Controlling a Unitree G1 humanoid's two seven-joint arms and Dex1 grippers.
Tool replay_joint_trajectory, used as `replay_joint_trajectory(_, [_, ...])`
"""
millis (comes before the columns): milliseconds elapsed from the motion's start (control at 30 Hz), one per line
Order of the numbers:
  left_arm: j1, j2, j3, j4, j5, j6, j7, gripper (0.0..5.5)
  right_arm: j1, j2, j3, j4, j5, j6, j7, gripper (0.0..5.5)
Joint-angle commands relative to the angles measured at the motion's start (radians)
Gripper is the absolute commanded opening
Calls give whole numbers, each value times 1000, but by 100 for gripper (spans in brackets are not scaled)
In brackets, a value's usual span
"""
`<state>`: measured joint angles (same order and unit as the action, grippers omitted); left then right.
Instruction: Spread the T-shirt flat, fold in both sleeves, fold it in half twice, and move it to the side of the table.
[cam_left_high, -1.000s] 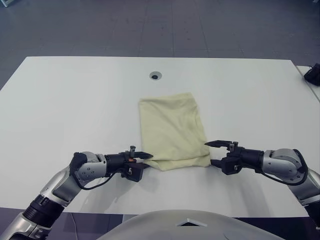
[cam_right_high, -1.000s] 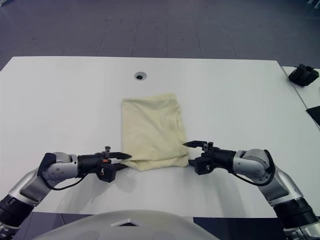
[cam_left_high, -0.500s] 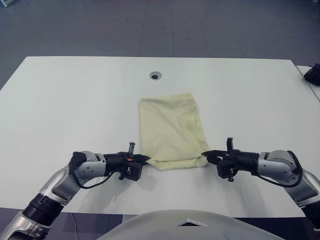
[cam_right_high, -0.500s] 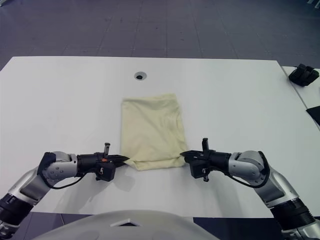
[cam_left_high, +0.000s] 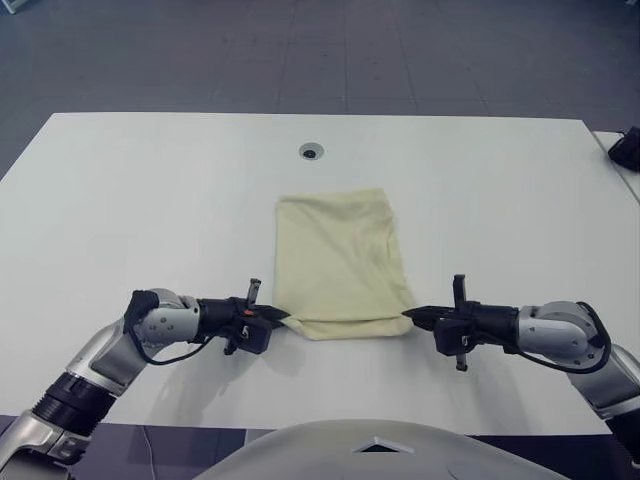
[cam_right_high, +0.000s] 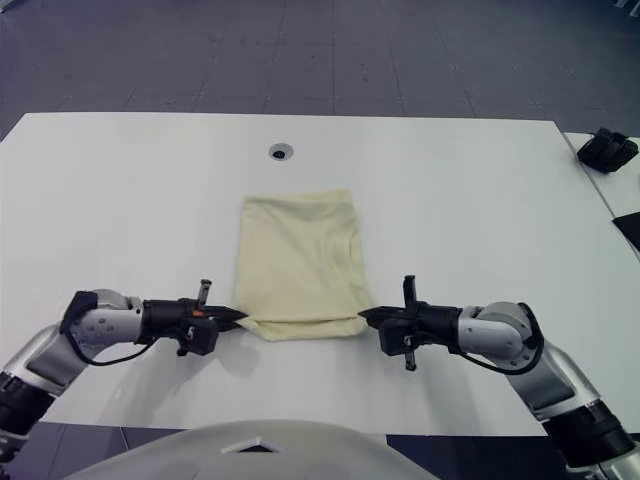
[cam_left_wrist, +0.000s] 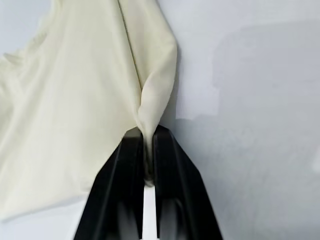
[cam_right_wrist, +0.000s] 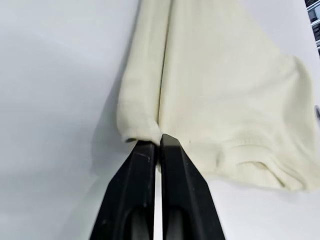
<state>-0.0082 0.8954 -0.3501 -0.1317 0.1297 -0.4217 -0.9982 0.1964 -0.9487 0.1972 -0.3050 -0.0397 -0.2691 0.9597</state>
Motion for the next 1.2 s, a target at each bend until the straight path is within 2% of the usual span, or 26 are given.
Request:
replay_joint_trajectory(33, [26, 78, 15, -65, -156, 165, -147, 7, 55, -38, -29, -83, 138, 165, 73, 0])
replay_joint_trajectory(167, [68, 129, 34, -172, -333, 345, -254, 7, 73, -57, -66, -160, 292, 329, 122, 0])
replay_joint_trajectory(333, [39, 125, 86, -213, -500, 536, -302, 7, 53, -58, -111, -244, 480, 524, 152, 0])
replay_joint_trajectory(433, [-39, 94, 128, -147, -577, 637, -322, 7, -28, -45, -147, -241, 613, 658, 155, 0])
replay_joint_trajectory(600, [-240, 18, 160, 42, -617, 735, -342, 6, -257, 34, -177, -71, 734, 824, 118, 0])
replay_joint_trajectory(867, [-563, -184, 162, 394, -553, 748, -303, 6, -593, 202, -99, 283, 639, 846, 114, 0])
replay_joint_trajectory(1200, [-655, -261, 159, 682, -421, 620, -329, 6, -757, 370, -50, 713, 454, 694, 133, 0])
